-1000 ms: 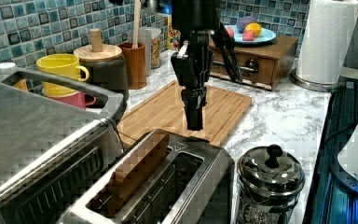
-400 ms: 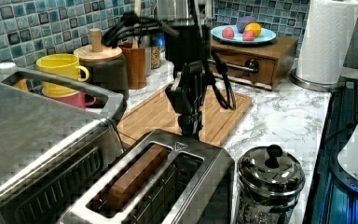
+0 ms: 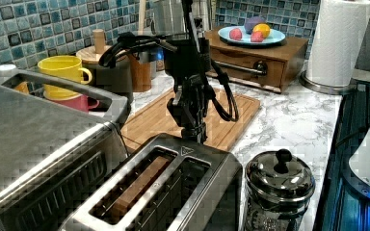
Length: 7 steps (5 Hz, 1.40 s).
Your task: Turn on the toaster.
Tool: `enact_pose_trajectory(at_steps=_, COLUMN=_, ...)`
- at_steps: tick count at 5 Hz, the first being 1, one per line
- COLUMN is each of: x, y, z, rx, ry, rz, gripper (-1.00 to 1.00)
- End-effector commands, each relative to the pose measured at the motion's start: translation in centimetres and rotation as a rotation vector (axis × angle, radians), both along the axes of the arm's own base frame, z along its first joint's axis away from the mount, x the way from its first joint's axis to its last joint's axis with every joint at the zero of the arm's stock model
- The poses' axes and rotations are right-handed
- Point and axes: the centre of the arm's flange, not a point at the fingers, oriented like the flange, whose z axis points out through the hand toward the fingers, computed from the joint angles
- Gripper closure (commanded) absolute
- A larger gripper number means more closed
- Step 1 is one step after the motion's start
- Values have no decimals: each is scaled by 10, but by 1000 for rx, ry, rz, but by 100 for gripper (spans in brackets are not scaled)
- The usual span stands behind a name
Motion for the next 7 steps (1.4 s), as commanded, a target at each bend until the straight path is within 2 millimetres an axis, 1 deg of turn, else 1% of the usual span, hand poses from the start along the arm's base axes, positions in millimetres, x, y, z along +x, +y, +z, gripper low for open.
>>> enact_pose_trajectory(at_steps=1, x=-86, y=-10, z=-70, rx=-182, ry=218, rz=128, gripper=100)
enact_pose_trajectory(at_steps=2, x=-122, y=-15, z=-91, rx=-229, ry=200, rz=175, gripper=100)
enact_pose_trajectory(at_steps=3, x=-146, y=-11, z=-123, rx=-288, ry=229, rz=209, gripper=100)
enact_pose_trajectory(at_steps=4, x=-154, y=-2, z=-135, rx=-325, ry=291, rz=230, gripper=100)
enact_pose_trajectory(at_steps=5, x=-146, y=-1, z=-133, rx=-342, ry=307, rz=178, gripper=100)
enact_pose_trajectory(at_steps=7, x=-146, y=-1, z=-132, rx=-342, ry=306, rz=178, gripper=100)
